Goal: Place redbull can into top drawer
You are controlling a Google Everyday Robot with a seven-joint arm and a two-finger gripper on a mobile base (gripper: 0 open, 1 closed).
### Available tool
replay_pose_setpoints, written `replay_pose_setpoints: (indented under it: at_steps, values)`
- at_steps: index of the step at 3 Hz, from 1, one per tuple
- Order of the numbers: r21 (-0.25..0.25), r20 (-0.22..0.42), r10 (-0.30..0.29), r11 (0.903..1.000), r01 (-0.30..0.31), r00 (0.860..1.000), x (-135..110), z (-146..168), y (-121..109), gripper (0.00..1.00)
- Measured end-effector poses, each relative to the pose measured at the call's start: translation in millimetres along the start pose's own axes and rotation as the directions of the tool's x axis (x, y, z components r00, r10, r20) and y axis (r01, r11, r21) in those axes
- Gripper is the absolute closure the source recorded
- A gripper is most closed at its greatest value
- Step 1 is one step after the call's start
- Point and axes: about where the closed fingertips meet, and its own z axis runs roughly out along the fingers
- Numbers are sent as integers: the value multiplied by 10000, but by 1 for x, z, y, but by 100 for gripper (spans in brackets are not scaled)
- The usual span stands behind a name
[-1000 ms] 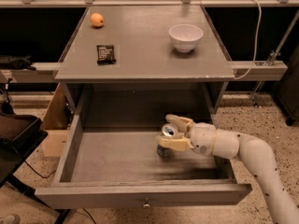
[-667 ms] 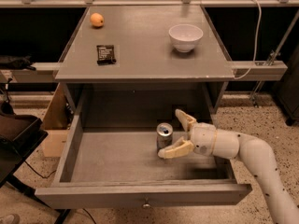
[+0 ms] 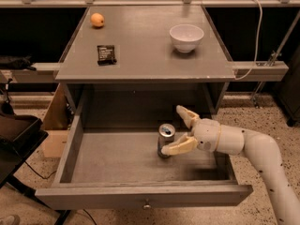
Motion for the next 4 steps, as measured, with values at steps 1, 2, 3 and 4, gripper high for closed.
replay_pose_setpoints:
  at_steps: [1, 2, 3, 4]
  values:
    - [-201, -187, 6, 9998, -10, 9998, -39, -26, 15, 0]
    - [265, -1242, -89, 9996, 123, 9922, -90, -64, 46, 0]
    - [1405, -2591, 45, 9895, 330, 9658, -132, -97, 80, 0]
    - [2251, -3886, 204, 9716, 734, 9212, -170, -104, 104, 0]
